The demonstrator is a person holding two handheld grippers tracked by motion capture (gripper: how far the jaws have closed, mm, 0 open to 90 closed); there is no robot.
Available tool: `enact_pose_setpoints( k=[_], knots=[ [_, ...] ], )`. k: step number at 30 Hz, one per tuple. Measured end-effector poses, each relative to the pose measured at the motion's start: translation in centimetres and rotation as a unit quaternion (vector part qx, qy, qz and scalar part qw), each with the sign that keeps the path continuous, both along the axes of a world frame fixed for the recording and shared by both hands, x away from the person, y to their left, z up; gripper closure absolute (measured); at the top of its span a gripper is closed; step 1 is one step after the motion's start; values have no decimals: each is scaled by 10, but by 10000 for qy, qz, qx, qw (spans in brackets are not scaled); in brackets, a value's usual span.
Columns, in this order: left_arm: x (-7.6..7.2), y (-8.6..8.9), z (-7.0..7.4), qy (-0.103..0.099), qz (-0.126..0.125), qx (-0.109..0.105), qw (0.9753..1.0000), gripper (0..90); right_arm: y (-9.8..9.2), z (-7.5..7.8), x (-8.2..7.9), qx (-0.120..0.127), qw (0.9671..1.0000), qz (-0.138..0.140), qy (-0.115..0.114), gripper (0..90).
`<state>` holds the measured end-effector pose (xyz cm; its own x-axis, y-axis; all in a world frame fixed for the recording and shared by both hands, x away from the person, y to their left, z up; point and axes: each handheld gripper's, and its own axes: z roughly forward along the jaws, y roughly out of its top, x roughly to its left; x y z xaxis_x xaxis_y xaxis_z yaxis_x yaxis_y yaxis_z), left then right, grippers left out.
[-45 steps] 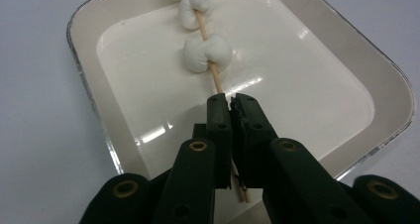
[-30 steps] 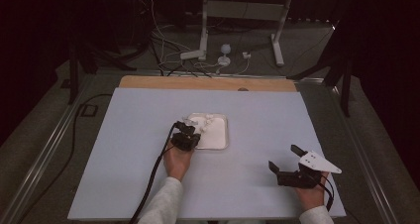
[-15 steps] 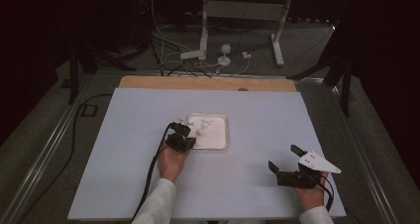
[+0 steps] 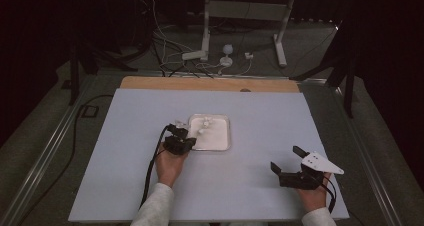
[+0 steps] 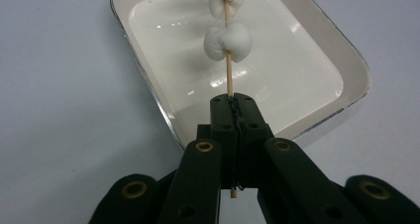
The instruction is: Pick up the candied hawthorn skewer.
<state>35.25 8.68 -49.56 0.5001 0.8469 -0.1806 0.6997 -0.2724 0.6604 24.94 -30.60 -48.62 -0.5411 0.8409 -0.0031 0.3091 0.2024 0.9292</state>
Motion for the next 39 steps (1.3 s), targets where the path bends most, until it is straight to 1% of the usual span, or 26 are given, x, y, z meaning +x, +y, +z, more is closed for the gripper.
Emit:
enact_pose_setpoints(
  k=[4,5,8,9,11,14,16,17,19,20,23,25,28,29,30,31,32,34,35,37,38,39],
  knots=[
    [-2,3,3,-76,-7,-71,9999,900,1,-1,0,-39,10000,13,-17,0],
    [-3,4,3,-94,-13,-76,9999,900,0,-1,1,-38,10000,6,15,0],
    [-7,8,6,-161,-15,-112,9998,900,-1,-1,1,-19,10000,4,14,0],
    [-10,10,8,-239,-25,-152,9996,900,-1,-1,1,-14,10000,8,14,0],
    [-12,12,9,-264,-25,-154,9995,900,0,0,0,-5,10000,14,9,0],
    [-16,17,12,-368,-34,-251,9990,900,0,0,0,-9,10000,25,13,0],
    [-18,20,14,-430,-37,-278,9987,900,1,0,0,-3,10000,22,21,0],
    [-21,22,15,-514,-69,-348,9980,900,0,-1,1,2,10000,19,23,0],
    [-22,23,16,-532,-65,-353,9979,900,0,-1,1,6,10000,14,26,0],
    [-25,26,16,-575,-97,-412,9974,900,0,0,1,27,10000,14,39,0],
    [-28,29,16,-634,-91,-425,9970,900,0,0,1,46,10000,12,44,0],
    [-30,32,16,-666,-82,-501,9965,900,0,0,1,52,10000,9,47,0],
    [-35,36,18,-800,-132,-575,9950,900,0,0,1,73,10000,7,48,0],
    [-38,39,19,-865,-137,-634,9941,900,1,1,1,103,9999,2,54,0],
    [-38,39,19,-865,-137,-634,9941,900,1,1,1,104,9999,7,49,0],
    [-40,41,20,-921,-181,-701,9931,900,1,2,1,112,9999,5,49,0],
    [-42,43,21,-964,-226,-719,9925,900,1,4,1,135,9999,-1,53,0],
    [-43,44,21,-974,-249,-754,9921,900,2,8,2,208,9998,6,23,0],
    [-43,45,21,-989,-281,-806,9914,900,3,10,2,226,9997,17,10,0],
    [-46,46,20,-984,-295,-837,9912,900,3,13,3,242,9997,23,0,0],
    [-47,47,20,-979,-327,-862,9909,900,5,19,5,308,9995,79,-3,0],
    [-49,49,19,-1000,-364,-915,9901,900,7,21,6,333,9994,110,11,0]
  ],
)
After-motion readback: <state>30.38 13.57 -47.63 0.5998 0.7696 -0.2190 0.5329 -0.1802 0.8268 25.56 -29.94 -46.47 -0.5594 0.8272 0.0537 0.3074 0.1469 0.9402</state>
